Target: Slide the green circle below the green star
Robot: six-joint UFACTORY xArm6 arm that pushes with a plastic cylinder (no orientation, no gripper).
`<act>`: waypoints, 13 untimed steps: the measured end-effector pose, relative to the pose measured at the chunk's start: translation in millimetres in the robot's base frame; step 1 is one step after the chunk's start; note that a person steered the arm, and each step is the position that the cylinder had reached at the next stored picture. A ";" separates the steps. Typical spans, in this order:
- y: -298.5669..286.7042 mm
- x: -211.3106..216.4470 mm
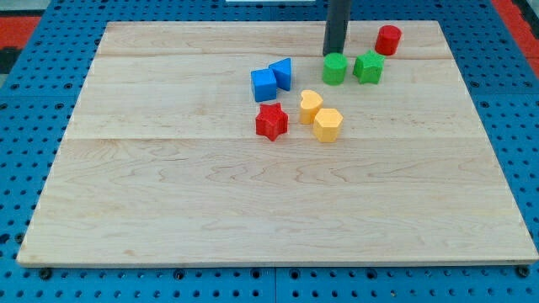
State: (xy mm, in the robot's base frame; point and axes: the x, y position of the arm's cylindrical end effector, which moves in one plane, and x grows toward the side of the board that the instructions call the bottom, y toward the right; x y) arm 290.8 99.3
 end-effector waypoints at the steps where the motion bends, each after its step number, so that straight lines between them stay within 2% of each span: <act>1: 4.2 30.9; 2: 55.4 31.0; 3: 55.8 31.0; 5: -36.0 40.5; 6: -61.8 71.6; 7: -12.0 78.5; 8: -47.7 74.9; 9: -52.7 51.4; 13: 7.0 58.7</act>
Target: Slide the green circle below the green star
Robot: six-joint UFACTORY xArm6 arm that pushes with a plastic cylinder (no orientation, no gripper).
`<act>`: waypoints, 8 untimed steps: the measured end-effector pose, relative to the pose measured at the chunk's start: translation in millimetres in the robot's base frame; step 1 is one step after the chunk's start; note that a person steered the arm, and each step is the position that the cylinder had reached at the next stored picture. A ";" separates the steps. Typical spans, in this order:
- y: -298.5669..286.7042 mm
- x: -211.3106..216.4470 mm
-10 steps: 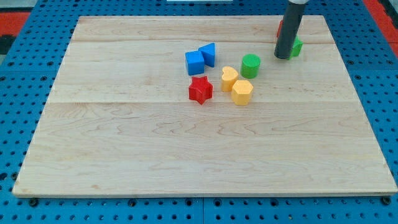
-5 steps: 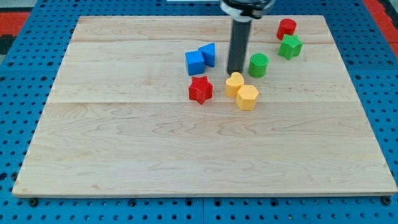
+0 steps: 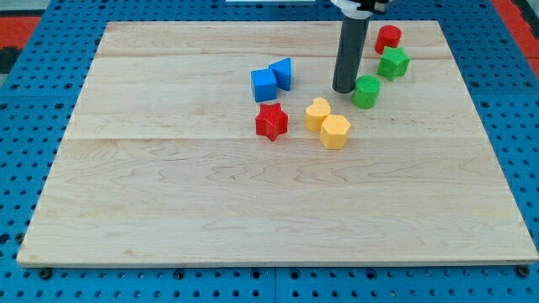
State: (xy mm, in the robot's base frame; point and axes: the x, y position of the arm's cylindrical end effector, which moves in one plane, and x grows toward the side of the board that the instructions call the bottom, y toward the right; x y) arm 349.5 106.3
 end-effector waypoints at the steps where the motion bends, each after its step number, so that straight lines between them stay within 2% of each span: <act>1: -3.4 0.0; 3: 44.8 13.9; 4: 28.7 31.5; 5: 40.8 74.6; 8: 76.5 46.8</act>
